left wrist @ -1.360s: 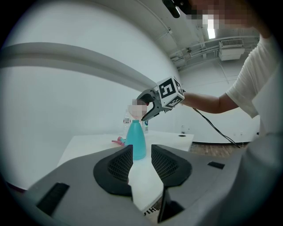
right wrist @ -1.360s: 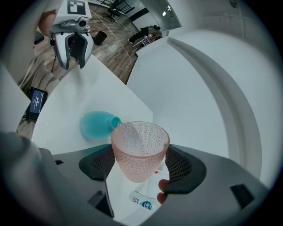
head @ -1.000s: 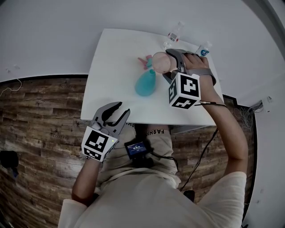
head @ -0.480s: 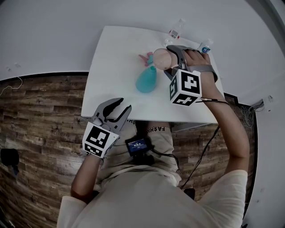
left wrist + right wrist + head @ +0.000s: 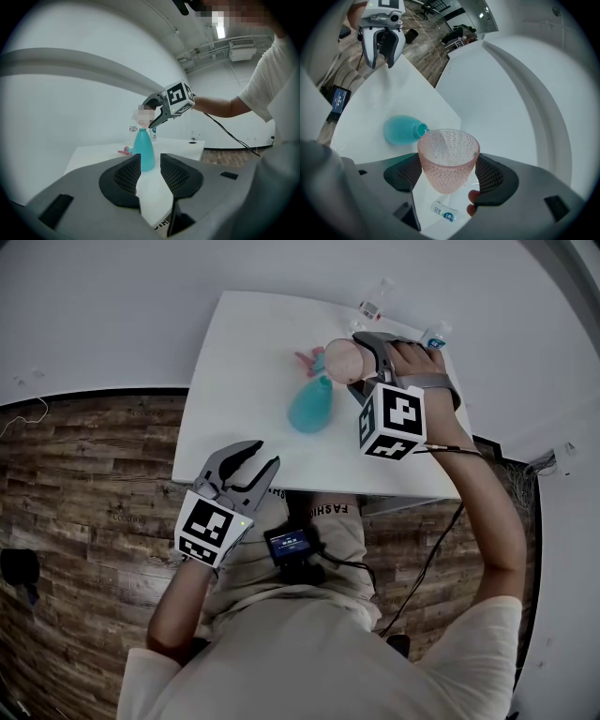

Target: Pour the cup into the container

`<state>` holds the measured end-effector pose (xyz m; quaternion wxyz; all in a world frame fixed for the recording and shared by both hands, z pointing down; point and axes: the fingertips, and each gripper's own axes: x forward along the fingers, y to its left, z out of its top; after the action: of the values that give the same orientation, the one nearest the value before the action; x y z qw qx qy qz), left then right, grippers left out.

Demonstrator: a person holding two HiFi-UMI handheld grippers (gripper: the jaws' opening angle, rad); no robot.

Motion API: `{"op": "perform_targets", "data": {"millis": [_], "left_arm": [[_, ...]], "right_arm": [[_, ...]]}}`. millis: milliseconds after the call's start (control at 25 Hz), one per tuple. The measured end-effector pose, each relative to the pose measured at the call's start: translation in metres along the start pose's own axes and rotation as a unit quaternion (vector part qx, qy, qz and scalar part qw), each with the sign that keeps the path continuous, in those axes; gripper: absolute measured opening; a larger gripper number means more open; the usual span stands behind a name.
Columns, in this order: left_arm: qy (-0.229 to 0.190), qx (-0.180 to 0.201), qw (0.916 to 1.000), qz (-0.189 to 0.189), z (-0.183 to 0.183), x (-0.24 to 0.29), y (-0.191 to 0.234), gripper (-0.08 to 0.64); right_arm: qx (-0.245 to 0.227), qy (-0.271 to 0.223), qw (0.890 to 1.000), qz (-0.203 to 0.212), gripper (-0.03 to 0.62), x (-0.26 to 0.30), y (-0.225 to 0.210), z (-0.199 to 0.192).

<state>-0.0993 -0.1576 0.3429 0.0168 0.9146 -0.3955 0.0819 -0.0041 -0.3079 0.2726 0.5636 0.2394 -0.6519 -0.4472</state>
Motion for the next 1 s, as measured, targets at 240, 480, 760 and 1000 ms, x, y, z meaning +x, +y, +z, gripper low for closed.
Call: {"op": "perform_targets", "data": {"millis": [240, 480, 760, 1000], "left_arm": [[-0.001, 0.000, 1.0000, -0.001, 0.0009, 0.0005, 0.0004, 0.141], [-0.002, -0.002, 1.0000, 0.001, -0.0003, -0.0001, 0.0033, 0.141], [-0.001, -0.004, 1.0000, 0.003, -0.0035, 0.0000, 0.0035, 0.141], [-0.001, -0.005, 1.0000, 0.006, -0.0030, -0.0016, 0.0046, 0.141]], "right_arm": [[-0.006, 0.001, 1.000, -0.003, 0.362, -0.0001, -0.0023, 0.0007], [-0.008, 0.003, 1.000, -0.006, 0.362, 0.0016, -0.0035, -0.0004], [-0.014, 0.002, 1.000, -0.011, 0.362, 0.0018, -0.0024, -0.0009], [-0.022, 0.003, 1.000, -0.015, 0.362, 0.0011, -0.0033, -0.0001]]}}
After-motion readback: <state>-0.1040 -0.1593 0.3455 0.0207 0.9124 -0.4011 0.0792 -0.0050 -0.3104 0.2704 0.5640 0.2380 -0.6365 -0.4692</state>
